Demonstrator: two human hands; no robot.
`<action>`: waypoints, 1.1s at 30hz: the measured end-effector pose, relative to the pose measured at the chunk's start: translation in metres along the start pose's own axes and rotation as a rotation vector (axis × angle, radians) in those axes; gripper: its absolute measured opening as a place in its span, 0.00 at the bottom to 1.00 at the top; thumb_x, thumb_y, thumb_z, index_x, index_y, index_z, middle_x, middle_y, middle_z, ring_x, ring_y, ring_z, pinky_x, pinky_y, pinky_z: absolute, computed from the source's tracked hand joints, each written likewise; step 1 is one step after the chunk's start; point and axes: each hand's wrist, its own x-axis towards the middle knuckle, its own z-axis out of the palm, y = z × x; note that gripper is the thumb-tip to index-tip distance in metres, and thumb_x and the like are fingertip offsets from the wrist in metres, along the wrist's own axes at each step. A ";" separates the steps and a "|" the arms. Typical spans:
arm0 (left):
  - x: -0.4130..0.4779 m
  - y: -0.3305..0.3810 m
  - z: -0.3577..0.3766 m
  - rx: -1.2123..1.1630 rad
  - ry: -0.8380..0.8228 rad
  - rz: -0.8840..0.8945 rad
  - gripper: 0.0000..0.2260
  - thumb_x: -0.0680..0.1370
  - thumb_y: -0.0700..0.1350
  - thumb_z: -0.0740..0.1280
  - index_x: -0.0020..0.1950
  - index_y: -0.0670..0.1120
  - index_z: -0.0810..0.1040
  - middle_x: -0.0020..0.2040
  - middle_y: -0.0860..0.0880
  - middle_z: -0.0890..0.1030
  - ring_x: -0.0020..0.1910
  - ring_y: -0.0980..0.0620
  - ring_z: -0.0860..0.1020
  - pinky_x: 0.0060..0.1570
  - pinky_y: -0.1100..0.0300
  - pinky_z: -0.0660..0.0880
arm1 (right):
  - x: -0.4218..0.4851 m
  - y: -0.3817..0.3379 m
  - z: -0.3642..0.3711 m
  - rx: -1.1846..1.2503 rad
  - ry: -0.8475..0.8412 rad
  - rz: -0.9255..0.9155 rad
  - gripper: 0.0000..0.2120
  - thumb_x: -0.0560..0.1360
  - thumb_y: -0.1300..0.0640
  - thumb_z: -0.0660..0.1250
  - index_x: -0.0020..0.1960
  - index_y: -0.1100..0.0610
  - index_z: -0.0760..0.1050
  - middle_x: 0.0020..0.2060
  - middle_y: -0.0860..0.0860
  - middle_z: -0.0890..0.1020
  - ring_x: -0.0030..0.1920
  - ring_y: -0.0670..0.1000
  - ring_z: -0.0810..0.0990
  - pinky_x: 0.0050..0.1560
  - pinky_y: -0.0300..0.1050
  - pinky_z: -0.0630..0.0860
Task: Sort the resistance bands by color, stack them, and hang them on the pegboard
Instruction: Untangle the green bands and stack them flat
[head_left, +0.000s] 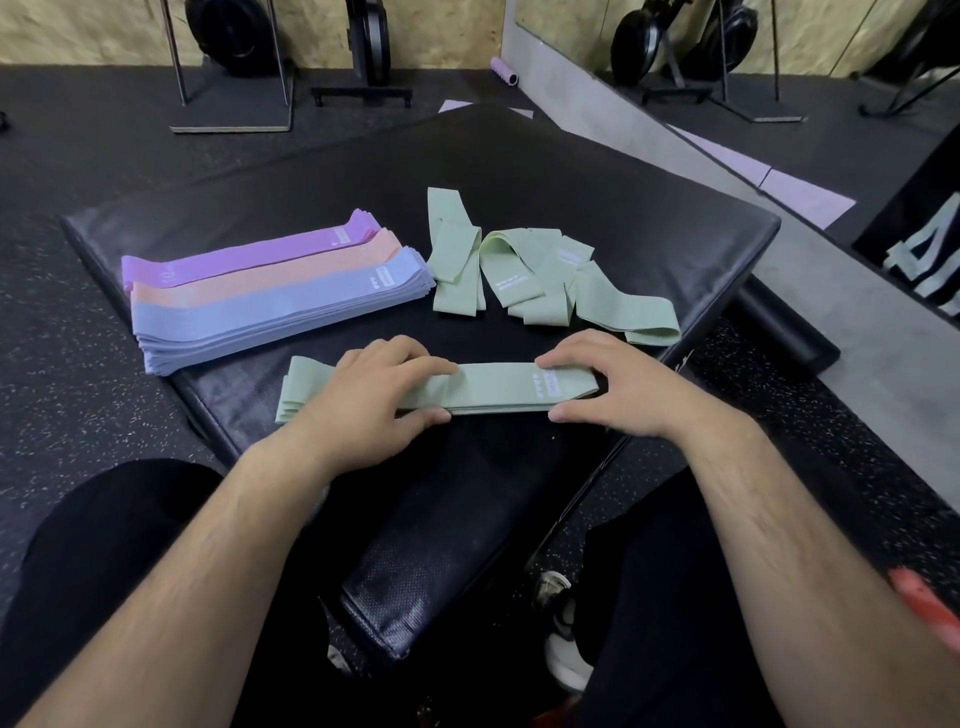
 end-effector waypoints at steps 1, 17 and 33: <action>0.000 0.000 0.000 -0.006 -0.003 0.005 0.23 0.78 0.58 0.70 0.72 0.60 0.72 0.64 0.57 0.72 0.63 0.53 0.69 0.65 0.56 0.60 | 0.000 0.001 0.000 0.009 -0.004 -0.003 0.28 0.68 0.48 0.80 0.66 0.39 0.77 0.62 0.35 0.71 0.66 0.34 0.69 0.66 0.30 0.62; 0.006 0.004 0.002 -0.018 0.022 0.001 0.23 0.77 0.66 0.60 0.69 0.59 0.74 0.64 0.59 0.73 0.63 0.57 0.71 0.62 0.59 0.60 | 0.007 -0.025 0.001 -0.095 0.169 -0.035 0.19 0.74 0.37 0.67 0.63 0.41 0.78 0.61 0.36 0.74 0.67 0.40 0.68 0.69 0.43 0.65; 0.025 -0.006 0.004 0.060 0.179 -0.129 0.24 0.80 0.61 0.54 0.65 0.51 0.80 0.64 0.53 0.78 0.63 0.52 0.75 0.61 0.56 0.67 | 0.091 -0.076 0.049 -0.350 0.067 0.045 0.21 0.84 0.47 0.56 0.73 0.52 0.72 0.77 0.46 0.67 0.75 0.54 0.62 0.74 0.51 0.59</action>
